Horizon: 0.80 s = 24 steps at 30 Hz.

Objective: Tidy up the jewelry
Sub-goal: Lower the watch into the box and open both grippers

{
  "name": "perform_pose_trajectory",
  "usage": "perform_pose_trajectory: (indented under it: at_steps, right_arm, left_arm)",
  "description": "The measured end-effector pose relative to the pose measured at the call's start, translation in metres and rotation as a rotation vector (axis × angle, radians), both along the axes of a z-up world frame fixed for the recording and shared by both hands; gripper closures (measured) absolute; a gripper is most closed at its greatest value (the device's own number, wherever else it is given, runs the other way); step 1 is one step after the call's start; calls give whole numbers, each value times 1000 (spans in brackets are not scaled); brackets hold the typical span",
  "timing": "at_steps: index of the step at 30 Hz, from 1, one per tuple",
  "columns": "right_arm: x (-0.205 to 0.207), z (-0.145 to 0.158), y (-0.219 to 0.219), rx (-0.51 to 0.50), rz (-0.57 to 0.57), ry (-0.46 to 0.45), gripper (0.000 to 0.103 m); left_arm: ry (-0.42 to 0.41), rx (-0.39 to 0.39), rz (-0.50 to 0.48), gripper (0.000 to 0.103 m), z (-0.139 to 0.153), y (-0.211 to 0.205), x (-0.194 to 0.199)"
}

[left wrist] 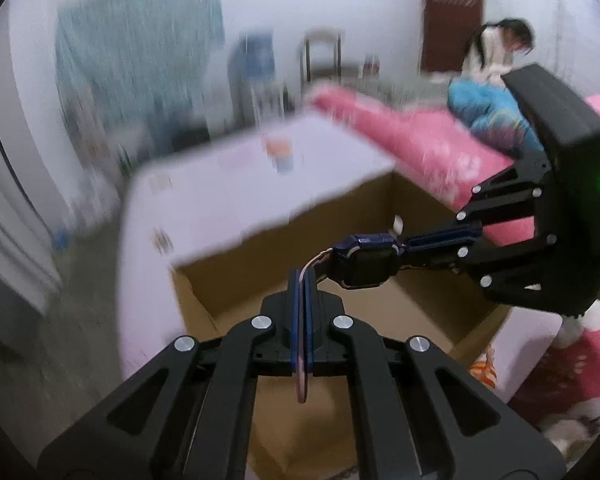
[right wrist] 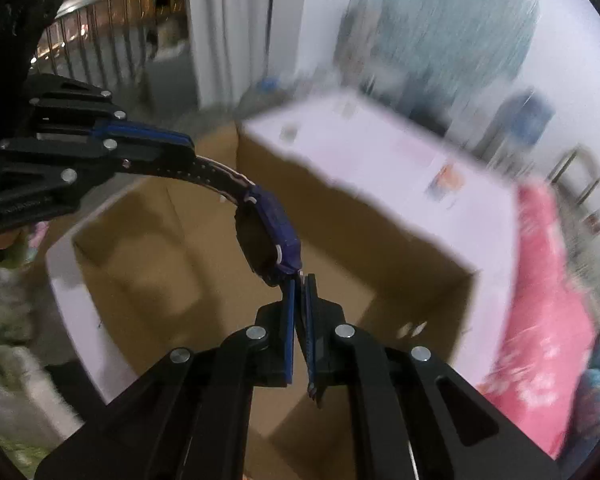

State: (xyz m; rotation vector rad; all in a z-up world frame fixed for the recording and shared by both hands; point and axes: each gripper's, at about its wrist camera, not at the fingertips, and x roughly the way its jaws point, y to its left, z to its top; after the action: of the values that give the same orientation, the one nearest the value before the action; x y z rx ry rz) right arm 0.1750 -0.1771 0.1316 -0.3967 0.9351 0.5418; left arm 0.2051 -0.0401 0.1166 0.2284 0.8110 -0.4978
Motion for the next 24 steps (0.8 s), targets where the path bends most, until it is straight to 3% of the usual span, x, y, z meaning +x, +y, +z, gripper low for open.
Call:
perform_pose_trajectory:
  at_steps: [2,5,9,11,14,16,24]
  right_arm:
    - [29,-17,-1,-2,4,136,98]
    - [63,-47,2,-23,-6,270,98]
    - [93,-72,8,-79,-13,332,97]
    - [106,-79,9,-111,-46,322,92]
    - [116,-77,8,-136,-75,271,76]
    - [116,-72,5,-127,-83,239,72]
    - [87,-19,-16,-26,-143,80,70]
  left_arm:
    - [119,24,12,101,-21,0,29]
    - [200,95,0,101,-49,-6,54]
    - [293,144,26,97,-77,-9,81]
    - [300,165,59,93,-83,-7,91]
    - [307,132,88,74,-78,-3,95]
    - [282,103,85,65,-70,-1,89]
    - [100,86,82,49,-28,4,55]
